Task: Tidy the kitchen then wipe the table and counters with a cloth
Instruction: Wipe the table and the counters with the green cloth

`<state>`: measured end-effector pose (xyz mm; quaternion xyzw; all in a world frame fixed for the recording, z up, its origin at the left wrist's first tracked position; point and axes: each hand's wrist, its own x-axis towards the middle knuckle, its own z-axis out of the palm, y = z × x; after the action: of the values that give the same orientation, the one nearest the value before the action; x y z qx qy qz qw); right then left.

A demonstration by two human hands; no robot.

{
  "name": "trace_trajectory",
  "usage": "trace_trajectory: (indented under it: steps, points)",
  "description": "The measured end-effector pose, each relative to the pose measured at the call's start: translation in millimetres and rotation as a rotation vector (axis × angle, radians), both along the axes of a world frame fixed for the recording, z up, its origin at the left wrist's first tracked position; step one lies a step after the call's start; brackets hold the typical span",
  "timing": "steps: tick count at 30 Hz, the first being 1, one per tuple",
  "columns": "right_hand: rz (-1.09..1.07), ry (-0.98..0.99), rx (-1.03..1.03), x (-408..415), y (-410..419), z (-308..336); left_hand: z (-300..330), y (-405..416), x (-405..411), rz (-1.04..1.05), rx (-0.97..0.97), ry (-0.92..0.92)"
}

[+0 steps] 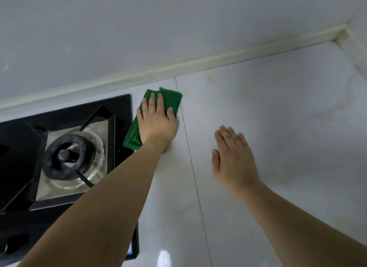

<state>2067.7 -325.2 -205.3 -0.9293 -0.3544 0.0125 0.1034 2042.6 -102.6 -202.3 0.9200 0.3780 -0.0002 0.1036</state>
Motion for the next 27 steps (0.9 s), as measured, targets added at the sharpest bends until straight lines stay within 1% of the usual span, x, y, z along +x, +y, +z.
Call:
trace_trajectory:
  steps: [2, 4, 6, 9, 12, 14, 18, 24, 25, 27]
  points:
    - [-0.006, -0.054, 0.066, 15, 9, 8, 3, 3, 12, 0.183, -0.034, -0.006]
    - [-0.016, -0.054, 0.108, 35, 20, 13, 5, 5, 20, 0.272, -0.054, -0.012]
    - [-0.056, -0.060, 0.089, 57, 26, 10, 5, 6, 25, 0.291, -0.056, -0.016]
    - [-0.126, -0.021, -0.006, 84, 25, 3, 2, 10, 30, 0.272, -0.045, 0.000]
    - [-0.147, 0.029, -0.065, 98, 23, -2, 2, 25, 37, 0.152, -0.029, 0.005]
    - [-0.153, 0.012, -0.069, 98, 24, -7, 3, 35, 40, 0.037, -0.033, -0.009]
    - [-0.163, -0.011, -0.059, 99, 25, -4, 2, 44, 40, -0.129, -0.001, -0.003]
    - [-0.159, -0.008, -0.079, 100, 25, -3, 2, 47, 34, -0.563, 0.065, 0.030]
    - [-0.160, -0.005, -0.079, 99, 26, -2, 2, 49, 34, -0.598, 0.070, 0.031]
    - [-0.167, -0.003, -0.073, 100, 25, -2, 1, 49, 35, -0.601, 0.066, 0.019]
